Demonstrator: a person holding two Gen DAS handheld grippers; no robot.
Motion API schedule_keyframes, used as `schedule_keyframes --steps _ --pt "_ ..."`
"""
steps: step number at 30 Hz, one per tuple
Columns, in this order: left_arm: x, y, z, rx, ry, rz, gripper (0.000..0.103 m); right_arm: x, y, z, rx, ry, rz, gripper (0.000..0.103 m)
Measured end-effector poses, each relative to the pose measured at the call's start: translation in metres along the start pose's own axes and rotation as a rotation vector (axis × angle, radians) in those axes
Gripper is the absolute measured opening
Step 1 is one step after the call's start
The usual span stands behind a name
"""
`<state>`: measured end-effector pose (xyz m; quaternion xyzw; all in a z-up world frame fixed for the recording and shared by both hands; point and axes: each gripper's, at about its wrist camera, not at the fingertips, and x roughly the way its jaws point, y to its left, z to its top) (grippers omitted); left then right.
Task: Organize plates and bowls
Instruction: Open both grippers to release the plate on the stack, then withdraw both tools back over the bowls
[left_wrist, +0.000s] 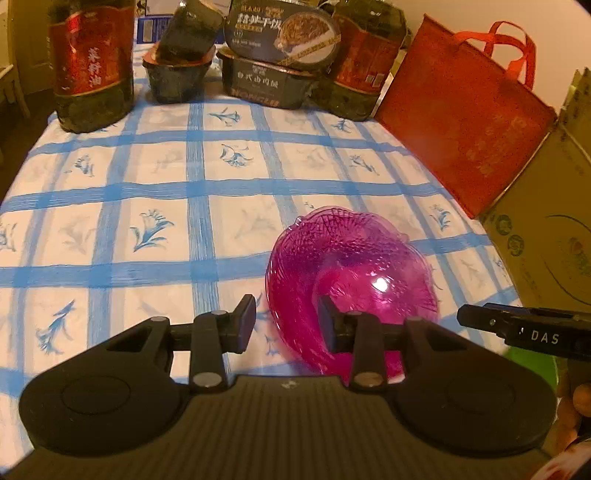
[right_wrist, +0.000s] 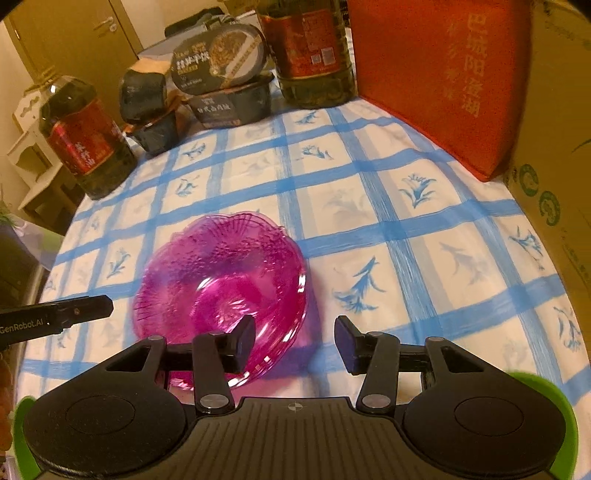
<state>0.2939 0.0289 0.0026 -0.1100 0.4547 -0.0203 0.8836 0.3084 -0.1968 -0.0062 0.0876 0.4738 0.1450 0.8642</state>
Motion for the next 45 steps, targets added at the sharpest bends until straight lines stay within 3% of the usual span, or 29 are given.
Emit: schedule_keyframes --steps 7,16,21,28,35,39,45 --pt "-0.049 -0.009 -0.028 0.023 -0.049 -0.012 0.04 -0.044 0.016 -0.023 -0.003 -0.031 0.022 0.05" --pt "-0.112 0.0 -0.078 -0.045 -0.109 -0.035 0.049 -0.098 0.04 -0.071 0.029 -0.046 0.069 0.056" --pt "-0.141 0.01 -0.112 -0.064 -0.135 -0.005 0.052 -0.118 0.065 -0.106 0.018 -0.053 0.092 0.056" --pt "-0.173 0.028 -0.157 -0.075 -0.154 0.031 0.063 -0.125 0.093 -0.148 0.003 -0.025 0.106 0.057" --pt "-0.196 0.058 -0.194 -0.149 -0.148 0.055 0.071 -0.127 0.11 -0.184 0.05 -0.01 0.127 0.066" --pt "-0.208 0.075 -0.205 -0.183 -0.171 0.086 0.079 -0.124 0.129 -0.194 0.026 0.003 0.158 0.067" --pt "-0.216 0.097 -0.209 -0.222 -0.171 0.127 0.08 -0.116 0.145 -0.204 -0.005 0.021 0.155 0.067"
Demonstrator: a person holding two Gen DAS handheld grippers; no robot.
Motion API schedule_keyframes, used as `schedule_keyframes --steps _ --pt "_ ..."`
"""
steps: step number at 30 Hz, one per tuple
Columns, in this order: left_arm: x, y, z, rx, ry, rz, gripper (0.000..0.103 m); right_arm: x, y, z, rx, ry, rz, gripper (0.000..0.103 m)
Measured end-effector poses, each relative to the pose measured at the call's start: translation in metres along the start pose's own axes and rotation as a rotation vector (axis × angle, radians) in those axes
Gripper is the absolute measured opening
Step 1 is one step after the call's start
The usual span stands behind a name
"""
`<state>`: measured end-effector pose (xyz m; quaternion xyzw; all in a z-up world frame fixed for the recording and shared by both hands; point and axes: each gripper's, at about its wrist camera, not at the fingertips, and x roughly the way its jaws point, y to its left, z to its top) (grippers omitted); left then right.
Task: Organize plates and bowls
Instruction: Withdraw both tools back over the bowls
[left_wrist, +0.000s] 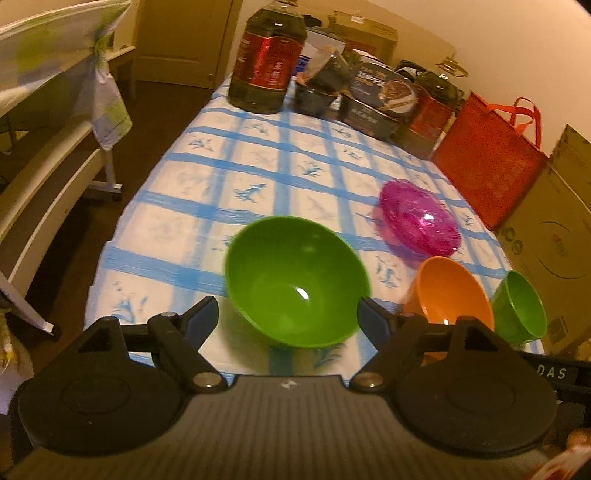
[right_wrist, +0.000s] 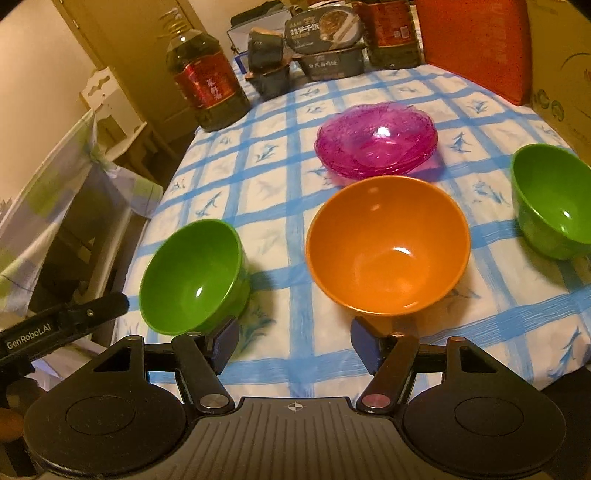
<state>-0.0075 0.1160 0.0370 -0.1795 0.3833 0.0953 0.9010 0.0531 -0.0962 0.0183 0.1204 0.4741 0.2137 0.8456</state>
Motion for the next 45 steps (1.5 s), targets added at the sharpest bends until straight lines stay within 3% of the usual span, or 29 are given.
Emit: schedule_keyframes --steps 20,40,45 --pt "0.026 0.021 0.003 0.006 0.075 0.016 0.084 0.028 0.021 0.003 -0.048 0.039 0.007 0.067" --pt "0.055 0.039 0.024 0.008 0.084 0.022 0.084 0.074 0.046 0.022 -0.104 0.07 0.021 0.067" --pt "0.068 0.043 0.031 0.013 0.093 0.02 0.074 0.09 0.05 0.027 -0.124 0.07 0.014 0.067"
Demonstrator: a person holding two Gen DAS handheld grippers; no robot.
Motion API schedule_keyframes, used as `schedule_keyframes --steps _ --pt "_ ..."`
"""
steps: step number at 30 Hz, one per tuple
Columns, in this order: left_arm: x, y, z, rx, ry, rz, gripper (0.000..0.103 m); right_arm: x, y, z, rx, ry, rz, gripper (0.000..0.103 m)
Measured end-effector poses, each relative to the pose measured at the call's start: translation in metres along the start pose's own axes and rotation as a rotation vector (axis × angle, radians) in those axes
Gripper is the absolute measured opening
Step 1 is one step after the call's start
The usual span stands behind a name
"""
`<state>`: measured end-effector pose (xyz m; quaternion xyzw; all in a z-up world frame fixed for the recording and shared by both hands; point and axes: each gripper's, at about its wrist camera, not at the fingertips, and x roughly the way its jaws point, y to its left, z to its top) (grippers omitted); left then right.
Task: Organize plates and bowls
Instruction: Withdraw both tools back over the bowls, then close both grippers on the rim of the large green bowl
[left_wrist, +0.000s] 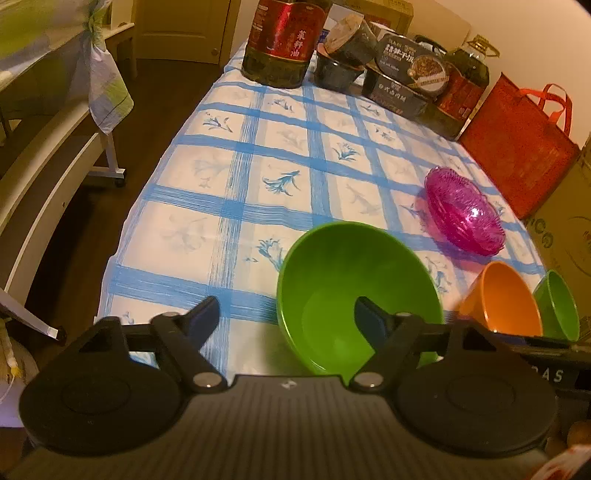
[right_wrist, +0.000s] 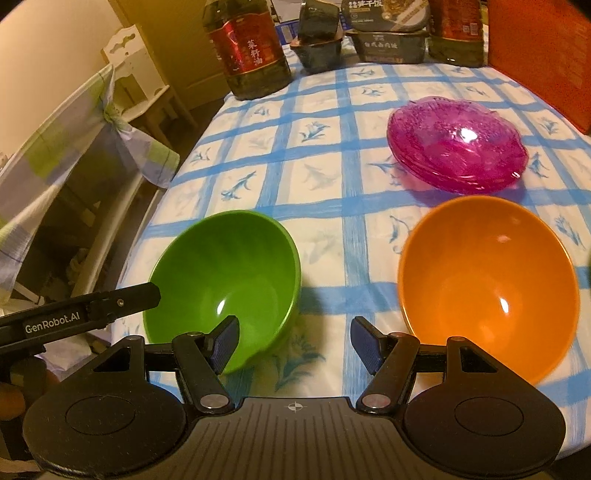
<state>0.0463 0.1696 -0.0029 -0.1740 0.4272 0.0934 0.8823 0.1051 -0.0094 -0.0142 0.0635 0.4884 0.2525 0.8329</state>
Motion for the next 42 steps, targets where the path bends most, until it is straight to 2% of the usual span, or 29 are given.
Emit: schedule_keyframes --steps 6,10,13,15,23,30,33,42 --pt "0.011 0.004 0.003 0.004 0.016 -0.01 0.069 0.018 -0.001 0.006 -0.004 0.014 -0.003 0.067" --pt "0.018 0.008 0.005 -0.002 0.022 -0.015 0.056 0.028 0.001 0.01 -0.017 0.016 -0.011 0.065" --pt "0.022 0.008 0.005 0.003 0.029 -0.015 0.048 0.035 0.0 0.013 -0.014 0.027 -0.01 0.052" --pt "0.024 0.008 0.005 0.007 0.032 -0.017 0.044 0.039 -0.002 0.014 -0.01 0.032 -0.011 0.049" --pt "0.029 0.009 0.005 0.011 0.044 -0.018 0.026 0.045 -0.004 0.018 -0.008 0.041 -0.005 0.028" --pt "0.03 0.008 0.004 0.011 0.048 -0.025 0.01 0.046 -0.002 0.017 -0.016 0.045 -0.001 0.018" --pt "0.031 0.008 0.004 0.005 0.052 -0.031 0.007 0.047 -0.001 0.017 -0.022 0.048 0.004 0.012" --pt "0.024 0.003 0.004 0.022 0.043 -0.015 0.006 0.043 -0.001 0.016 -0.019 0.046 0.011 0.011"
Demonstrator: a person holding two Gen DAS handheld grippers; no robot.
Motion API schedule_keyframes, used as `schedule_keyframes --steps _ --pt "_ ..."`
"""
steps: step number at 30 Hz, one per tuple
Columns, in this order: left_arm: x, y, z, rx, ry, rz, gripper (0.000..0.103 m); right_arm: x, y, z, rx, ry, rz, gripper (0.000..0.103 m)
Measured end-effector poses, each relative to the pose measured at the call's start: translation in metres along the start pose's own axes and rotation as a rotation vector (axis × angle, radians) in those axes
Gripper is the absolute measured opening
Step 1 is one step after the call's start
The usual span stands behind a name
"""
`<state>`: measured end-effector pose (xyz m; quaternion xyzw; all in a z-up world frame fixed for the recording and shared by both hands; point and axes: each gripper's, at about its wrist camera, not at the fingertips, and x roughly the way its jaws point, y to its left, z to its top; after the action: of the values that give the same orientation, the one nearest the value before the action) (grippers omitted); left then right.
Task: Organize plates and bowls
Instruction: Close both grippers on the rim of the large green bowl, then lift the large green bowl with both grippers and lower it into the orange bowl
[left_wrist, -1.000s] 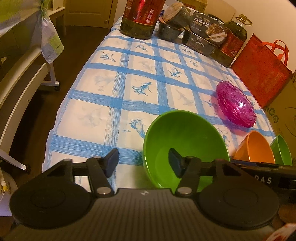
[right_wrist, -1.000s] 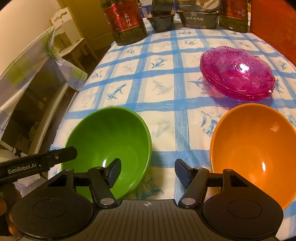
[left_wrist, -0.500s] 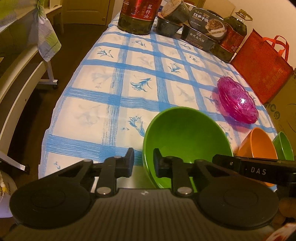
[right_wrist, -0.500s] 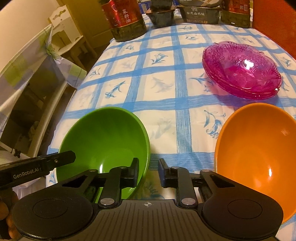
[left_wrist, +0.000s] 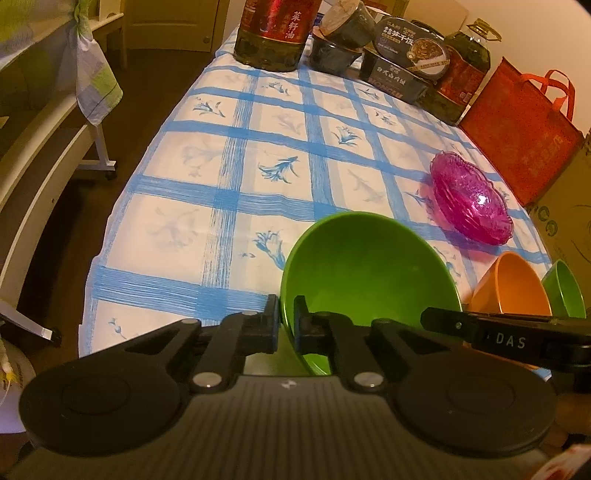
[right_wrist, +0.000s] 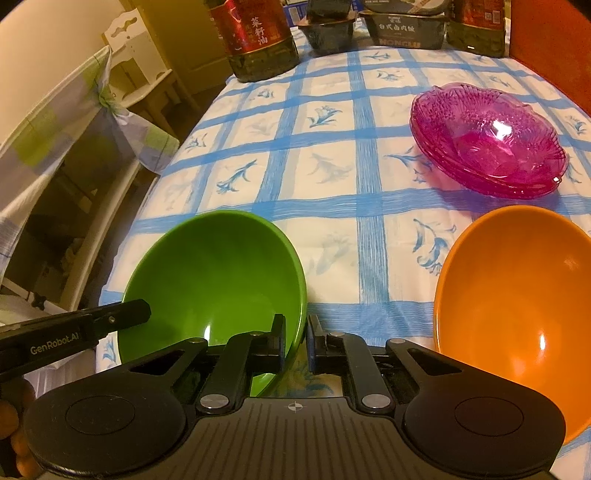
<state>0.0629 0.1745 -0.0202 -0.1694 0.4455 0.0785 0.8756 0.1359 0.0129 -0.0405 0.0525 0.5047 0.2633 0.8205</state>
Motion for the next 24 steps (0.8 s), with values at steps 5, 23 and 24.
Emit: schedule_keyframes --steps 5,23,24 --pt "-0.009 -0.002 -0.002 0.003 -0.008 0.004 0.006 -0.009 0.003 -0.003 0.001 -0.006 0.007 0.011" --pt "-0.074 -0.041 -0.007 0.037 -0.055 -0.102 0.006 -0.098 -0.002 -0.028 0.053 -0.123 -0.02 0.011" --pt "-0.078 -0.045 -0.007 0.042 -0.06 -0.107 0.006 -0.104 -0.002 -0.029 0.056 -0.13 -0.021 0.011"
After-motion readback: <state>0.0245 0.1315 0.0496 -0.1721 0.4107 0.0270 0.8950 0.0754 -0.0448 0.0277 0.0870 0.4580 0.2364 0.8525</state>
